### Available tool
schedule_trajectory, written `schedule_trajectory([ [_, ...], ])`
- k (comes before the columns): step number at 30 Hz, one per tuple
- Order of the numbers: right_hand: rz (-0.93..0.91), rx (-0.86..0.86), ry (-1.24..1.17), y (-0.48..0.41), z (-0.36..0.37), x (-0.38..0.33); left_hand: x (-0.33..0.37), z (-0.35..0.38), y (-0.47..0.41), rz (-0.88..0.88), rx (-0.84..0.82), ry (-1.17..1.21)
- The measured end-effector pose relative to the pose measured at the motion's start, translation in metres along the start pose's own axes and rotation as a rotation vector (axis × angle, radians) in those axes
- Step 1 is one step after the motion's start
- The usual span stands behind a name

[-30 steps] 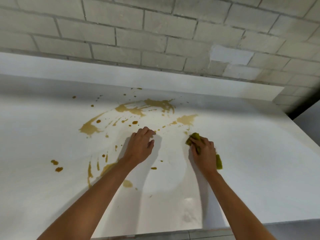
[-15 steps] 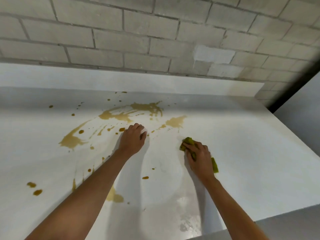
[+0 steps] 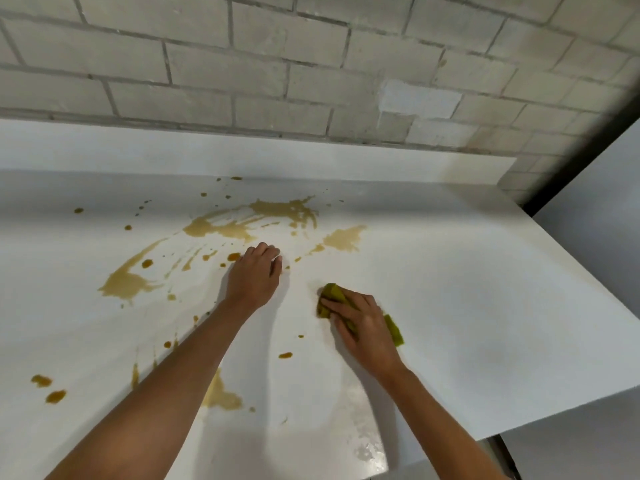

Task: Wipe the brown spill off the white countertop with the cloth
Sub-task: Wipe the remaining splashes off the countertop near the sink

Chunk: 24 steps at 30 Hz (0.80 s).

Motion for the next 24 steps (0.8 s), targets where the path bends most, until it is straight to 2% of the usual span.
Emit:
schedule_trajectory([
  [4, 0.234, 0.102, 0.154, -0.023, -0.013, 0.046, -0.001, 0.000, 0.001, 0.003, -0.020, 0.010],
  [7, 0.313, 0.107, 0.171, -0.048, 0.004, 0.036, -0.002, 0.001, 0.002, 0.002, -0.024, -0.004],
  [12, 0.055, 0.003, 0.044, -0.035, 0.036, -0.035, -0.005, 0.003, 0.001, -0.022, -0.019, 0.038],
  [14, -0.062, -0.047, -0.024, -0.015, 0.029, -0.038, -0.007, 0.003, 0.000, -0.033, -0.025, 0.064],
  [16, -0.089, -0.052, -0.030, -0.003, 0.013, -0.021, -0.008, 0.003, 0.000, -0.042, -0.027, 0.084],
  [20, 0.134, 0.086, 0.114, -0.023, -0.010, 0.033, -0.005, 0.003, 0.000, -0.046, -0.019, 0.072],
  [24, 0.339, 0.087, 0.201, -0.072, 0.012, 0.048, -0.002, 0.005, 0.002, -0.062, -0.011, 0.047],
])
Point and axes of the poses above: each hand's wrist, its own y-axis away from the middle knuckle, its own z-axis out of the palm, x = y × z, the point moved 5 cm from there along -y, towards the middle knuckle, and after that the axes turned 5 degrees about x, right-handed, at the moved point
